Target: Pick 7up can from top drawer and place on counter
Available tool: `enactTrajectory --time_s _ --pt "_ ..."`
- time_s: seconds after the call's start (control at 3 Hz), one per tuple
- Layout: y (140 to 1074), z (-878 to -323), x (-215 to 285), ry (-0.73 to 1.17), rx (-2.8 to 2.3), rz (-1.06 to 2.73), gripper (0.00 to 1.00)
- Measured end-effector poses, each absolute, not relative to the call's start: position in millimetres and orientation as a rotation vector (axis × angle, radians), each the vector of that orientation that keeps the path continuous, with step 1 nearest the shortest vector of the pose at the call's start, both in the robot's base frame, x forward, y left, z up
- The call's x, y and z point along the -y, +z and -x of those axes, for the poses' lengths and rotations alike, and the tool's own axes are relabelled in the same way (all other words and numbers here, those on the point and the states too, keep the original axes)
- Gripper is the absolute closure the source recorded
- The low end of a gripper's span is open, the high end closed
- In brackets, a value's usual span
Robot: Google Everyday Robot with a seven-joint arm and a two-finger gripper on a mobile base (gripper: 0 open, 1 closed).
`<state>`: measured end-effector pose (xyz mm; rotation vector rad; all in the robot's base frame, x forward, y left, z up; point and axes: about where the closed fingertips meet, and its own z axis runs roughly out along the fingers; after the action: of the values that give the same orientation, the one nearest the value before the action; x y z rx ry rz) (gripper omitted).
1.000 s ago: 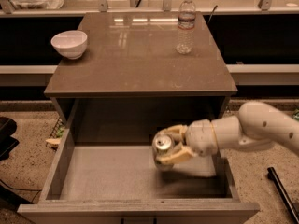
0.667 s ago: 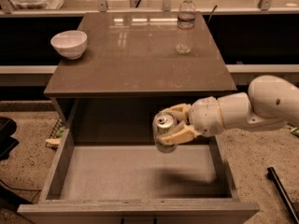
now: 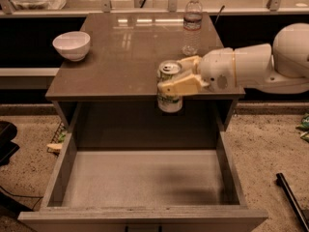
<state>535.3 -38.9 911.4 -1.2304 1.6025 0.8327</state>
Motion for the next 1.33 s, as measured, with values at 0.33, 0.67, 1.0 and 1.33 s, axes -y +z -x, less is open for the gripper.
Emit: enactTrajectory --time_s 0.33,0.67,1.0,1.33 --pt "942 -604 20 0.793 -1.643 1.091 1.0" --pt "952 -655 1 0.738 -1.667 0.982 1.0" --pt "952 -708 -23 0.618 -1.682 0.884 1.0" --pt "933 -740 -30 0.605 -1.636 0.829 1.0"
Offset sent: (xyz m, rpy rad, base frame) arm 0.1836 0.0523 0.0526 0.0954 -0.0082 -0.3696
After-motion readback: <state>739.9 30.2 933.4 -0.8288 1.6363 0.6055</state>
